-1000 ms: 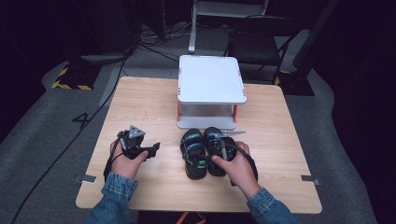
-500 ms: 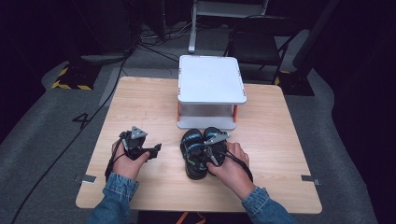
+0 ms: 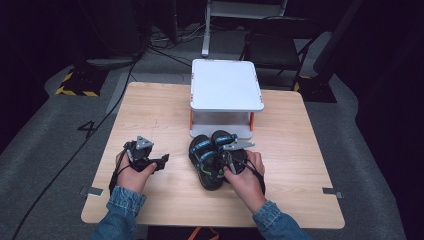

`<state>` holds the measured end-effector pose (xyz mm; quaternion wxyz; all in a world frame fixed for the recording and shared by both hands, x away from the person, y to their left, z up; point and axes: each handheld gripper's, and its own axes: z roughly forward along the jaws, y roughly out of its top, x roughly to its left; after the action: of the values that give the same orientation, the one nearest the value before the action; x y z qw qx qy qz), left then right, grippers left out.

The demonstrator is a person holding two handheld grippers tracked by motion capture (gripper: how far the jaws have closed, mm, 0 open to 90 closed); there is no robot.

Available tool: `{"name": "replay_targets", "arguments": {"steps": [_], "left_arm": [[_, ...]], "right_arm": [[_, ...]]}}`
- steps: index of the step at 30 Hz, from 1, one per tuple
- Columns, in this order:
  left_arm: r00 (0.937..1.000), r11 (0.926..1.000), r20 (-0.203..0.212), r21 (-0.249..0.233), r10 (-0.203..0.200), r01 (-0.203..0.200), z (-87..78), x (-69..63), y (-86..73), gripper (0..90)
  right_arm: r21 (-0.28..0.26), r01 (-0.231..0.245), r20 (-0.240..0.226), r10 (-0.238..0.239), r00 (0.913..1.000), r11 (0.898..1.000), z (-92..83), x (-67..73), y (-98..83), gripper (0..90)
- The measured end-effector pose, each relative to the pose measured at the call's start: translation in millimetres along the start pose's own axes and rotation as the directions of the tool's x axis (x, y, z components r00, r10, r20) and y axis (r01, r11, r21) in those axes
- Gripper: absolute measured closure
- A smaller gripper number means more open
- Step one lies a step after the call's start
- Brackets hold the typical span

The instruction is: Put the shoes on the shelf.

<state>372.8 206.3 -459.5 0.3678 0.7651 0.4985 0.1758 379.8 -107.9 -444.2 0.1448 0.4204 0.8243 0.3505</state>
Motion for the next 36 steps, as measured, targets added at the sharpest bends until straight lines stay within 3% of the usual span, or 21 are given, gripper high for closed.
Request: {"name": "replay_targets", "arguments": {"steps": [6,7,9,13,14,17,18,20,24,25,26,30,33,34,36], "left_arm": [[0.9996,0.9998,-0.019,0.002,-0.019,0.019,-7.5,6.7,-8.2,27.4],[0.9993,0.9996,-0.025,0.003,-0.029,0.029,-10.5,9.3,-11.8,27.4],[0.9988,0.9993,-0.032,0.001,-0.037,0.037,-12.5,10.5,-13.9,27.5],[0.9982,0.9989,-0.038,-0.003,-0.046,0.046,-18.3,12.8,-19.4,27.4],[0.998,0.9988,-0.038,-0.002,-0.05,0.05,-20.0,14.4,-22.5,27.4],[0.9975,0.9983,-0.04,0.003,-0.058,0.058,-20.7,17.0,-25.6,27.5],[0.997,0.998,-0.044,0.005,-0.063,0.064,-20.8,20.3,-27.8,27.6],[0.9966,0.9975,-0.043,0.008,-0.07,0.071,-20.6,21.1,-28.3,27.6],[0.9975,0.9981,-0.039,0.016,-0.059,0.059,-16.1,17.9,-26.5,27.7],[0.998,0.9984,-0.035,0.017,-0.053,0.054,-15.0,16.0,-25.4,27.6],[0.9984,0.9986,-0.026,0.019,-0.049,0.05,-13.0,12.4,-23.6,27.6],[0.9993,0.9991,-0.019,0.027,-0.031,0.032,-8.6,8.4,-20.8,27.5],[0.9997,0.9991,-0.01,0.035,-0.024,0.025,-4.7,5.6,-19.1,27.5],[0.9999,0.9992,-0.007,0.036,-0.015,0.015,-3.1,5.5,-18.4,27.5],[0.9999,0.9992,-0.007,0.036,-0.014,0.014,-0.8,4.1,-17.1,27.6]], "right_arm": [[-0.05,-0.045,0.021,0.046,0.9987,0.998,-0.5,-21.3,26.9,79.4],[-0.062,-0.061,0.052,0.064,0.9966,0.996,7.7,-33.5,42.5,79.4],[-0.075,-0.076,0.081,0.082,0.9933,0.994,18.4,-44.4,55.5,79.4],[-0.085,-0.097,0.115,0.107,0.9876,0.992,35.0,-58.9,68.4,79.4],[-0.084,-0.107,0.143,0.118,0.9827,0.991,47.9,-68.5,74.7,79.3],[-0.093,-0.112,0.166,0.127,0.9779,0.989,58.6,-75.5,76.5,79.3],[-0.114,-0.122,0.194,0.142,0.9707,0.986,66.8,-79.0,74.6,79.2],[-0.126,-0.115,0.218,0.141,0.9657,0.985,68.9,-76.7,74.0,78.9],[-0.143,-0.095,0.229,0.126,0.9652,0.985,71.0,-74.6,72.6,74.2],[-0.177,-0.06,0.243,0.102,0.9646,0.982,73.6,-75.5,69.7,66.3],[-0.192,-0.054,0.243,0.101,0.9649,0.98,74.1,-76.6,68.5,62.3],[-0.217,-0.065,0.22,0.114,0.9688,0.974,71.8,-81.4,65.0,56.7],[-0.267,-0.098,0.174,0.148,0.9735,0.959,66.8,-82.9,61.3,51.6],[-0.306,-0.099,0.166,0.155,0.9738,0.947,63.0,-83.5,60.0,44.6],[-0.333,-0.088,0.159,0.148,0.9761,0.939,50.0,-84.3,58.3,44.4]]}}
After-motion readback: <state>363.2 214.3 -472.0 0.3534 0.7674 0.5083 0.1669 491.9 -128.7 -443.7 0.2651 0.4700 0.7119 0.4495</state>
